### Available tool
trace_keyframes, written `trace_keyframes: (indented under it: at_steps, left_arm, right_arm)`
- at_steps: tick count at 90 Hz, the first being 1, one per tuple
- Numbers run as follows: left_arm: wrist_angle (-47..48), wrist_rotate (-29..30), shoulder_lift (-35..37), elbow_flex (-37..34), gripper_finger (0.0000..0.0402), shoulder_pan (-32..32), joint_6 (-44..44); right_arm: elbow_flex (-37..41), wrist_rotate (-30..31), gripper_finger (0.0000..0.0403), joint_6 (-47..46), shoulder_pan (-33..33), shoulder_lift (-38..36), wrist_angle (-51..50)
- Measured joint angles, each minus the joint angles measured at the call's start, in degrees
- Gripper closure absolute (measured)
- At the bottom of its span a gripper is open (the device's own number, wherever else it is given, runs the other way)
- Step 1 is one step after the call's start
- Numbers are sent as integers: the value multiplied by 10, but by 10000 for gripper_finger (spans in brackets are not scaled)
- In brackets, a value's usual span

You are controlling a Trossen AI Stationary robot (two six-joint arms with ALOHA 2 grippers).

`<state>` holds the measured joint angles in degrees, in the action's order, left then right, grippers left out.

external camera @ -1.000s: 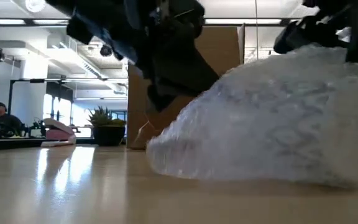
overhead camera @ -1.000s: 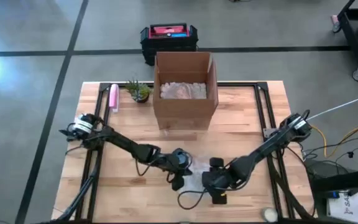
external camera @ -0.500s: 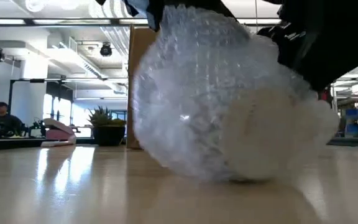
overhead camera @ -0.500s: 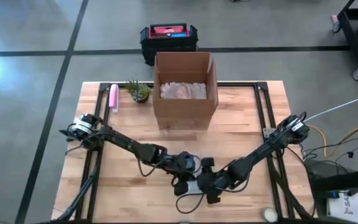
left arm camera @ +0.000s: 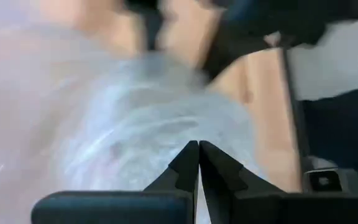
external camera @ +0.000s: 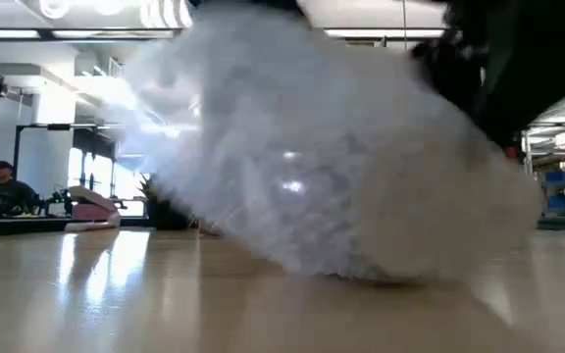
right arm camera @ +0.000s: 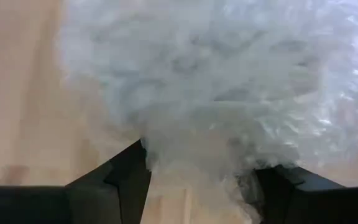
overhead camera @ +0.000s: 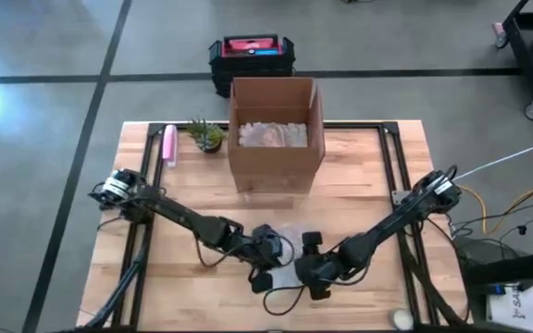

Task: Wrap mug
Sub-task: Wrap the gray mug with the bubble wrap

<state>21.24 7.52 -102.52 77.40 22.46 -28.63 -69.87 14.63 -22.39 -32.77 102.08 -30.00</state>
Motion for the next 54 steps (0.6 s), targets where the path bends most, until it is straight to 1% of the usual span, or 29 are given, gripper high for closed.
trace_keyframes:
  at_steps: [8, 14, 24, 32, 40, 45, 54]
  left_arm:
    - [74, 56, 13, 0, 402, -1, -11]
    - [83, 91, 14, -16, 402, -4, -20]
    - [18, 80, 10, -61, 402, -14, -26]
    - [-61, 75, 2, -107, 402, -19, -21]
    - [-160, 40, 1, -151, 402, -31, -21]
    - [-226, 0, 2, -174, 402, -39, -23]
    - [-307, -80, 2, -208, 402, -46, -36]
  right_arm:
    - [-13, -27, 208, -21, -4, -6, -9]
    - [-14, -26, 207, -36, -9, -5, -3]
    - [-11, 1, 209, -53, -14, 9, 19]
    - [-10, 10, 212, -62, -17, 25, 30]
    - [-10, 13, 213, -63, -20, 44, 44]
    - [-10, 15, 212, -61, -21, 53, 46]
    - [-10, 23, 211, -51, -22, 66, 54]
